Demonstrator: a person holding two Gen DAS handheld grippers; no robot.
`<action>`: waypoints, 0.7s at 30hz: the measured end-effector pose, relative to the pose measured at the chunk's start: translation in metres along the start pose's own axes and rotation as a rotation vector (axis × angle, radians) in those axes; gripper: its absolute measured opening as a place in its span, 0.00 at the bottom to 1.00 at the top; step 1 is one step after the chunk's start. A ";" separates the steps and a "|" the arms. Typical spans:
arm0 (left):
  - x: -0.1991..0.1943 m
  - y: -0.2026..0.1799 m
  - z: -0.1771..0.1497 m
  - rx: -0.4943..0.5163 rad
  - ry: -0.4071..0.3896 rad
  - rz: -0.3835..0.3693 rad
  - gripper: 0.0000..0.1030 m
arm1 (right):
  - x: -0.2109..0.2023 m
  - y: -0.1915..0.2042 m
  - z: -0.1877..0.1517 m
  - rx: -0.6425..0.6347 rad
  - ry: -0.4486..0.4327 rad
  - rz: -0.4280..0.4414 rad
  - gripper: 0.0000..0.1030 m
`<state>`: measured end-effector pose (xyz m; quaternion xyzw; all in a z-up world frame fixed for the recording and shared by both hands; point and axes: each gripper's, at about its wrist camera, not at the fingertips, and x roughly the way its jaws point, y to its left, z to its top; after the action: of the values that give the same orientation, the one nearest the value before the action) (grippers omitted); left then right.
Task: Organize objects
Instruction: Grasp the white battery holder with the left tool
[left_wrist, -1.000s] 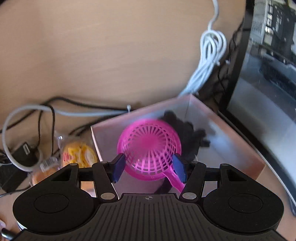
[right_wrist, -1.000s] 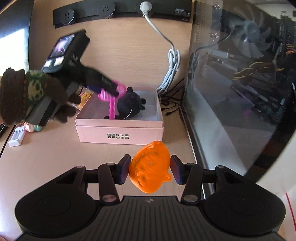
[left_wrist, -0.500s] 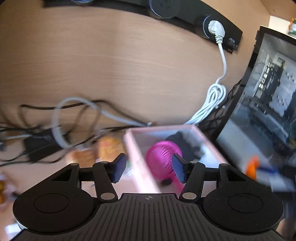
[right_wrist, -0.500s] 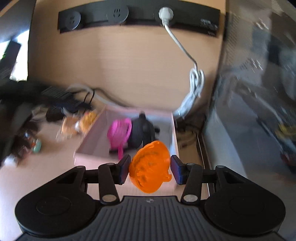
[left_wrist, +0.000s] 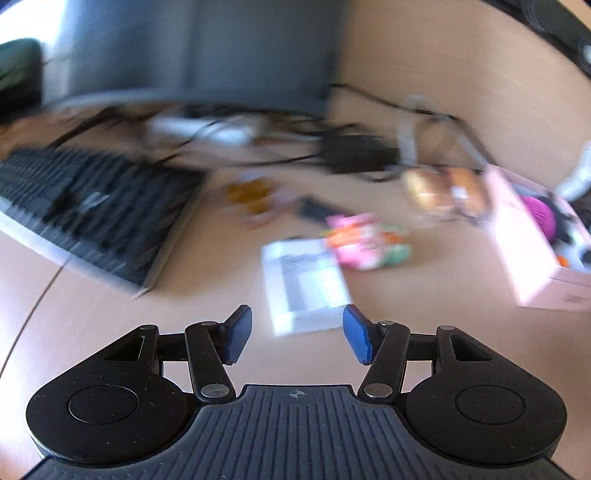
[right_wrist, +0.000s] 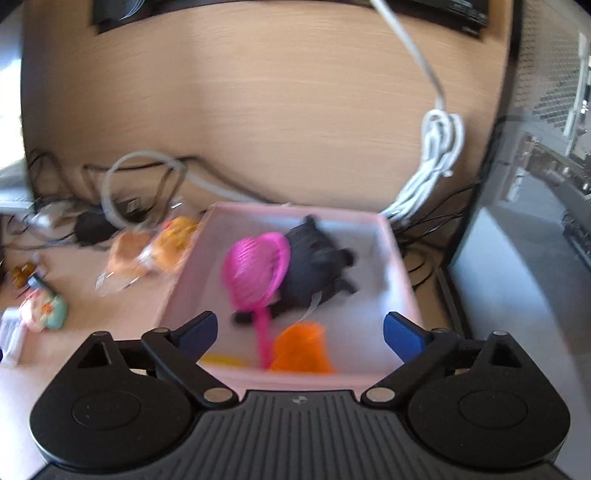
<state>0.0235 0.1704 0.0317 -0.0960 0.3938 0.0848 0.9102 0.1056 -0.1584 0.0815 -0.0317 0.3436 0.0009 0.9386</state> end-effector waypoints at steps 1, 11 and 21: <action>-0.002 0.009 -0.002 -0.023 0.000 0.007 0.58 | -0.003 0.008 -0.006 -0.010 0.003 0.013 0.95; -0.008 0.023 0.000 -0.036 -0.043 -0.075 0.58 | -0.048 0.099 -0.071 -0.173 0.065 0.106 1.00; 0.020 -0.007 0.009 0.040 -0.022 -0.119 0.58 | -0.090 0.123 -0.100 -0.273 0.038 0.061 1.00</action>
<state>0.0449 0.1677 0.0235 -0.1000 0.3788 0.0237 0.9198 -0.0306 -0.0400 0.0559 -0.1490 0.3588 0.0755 0.9183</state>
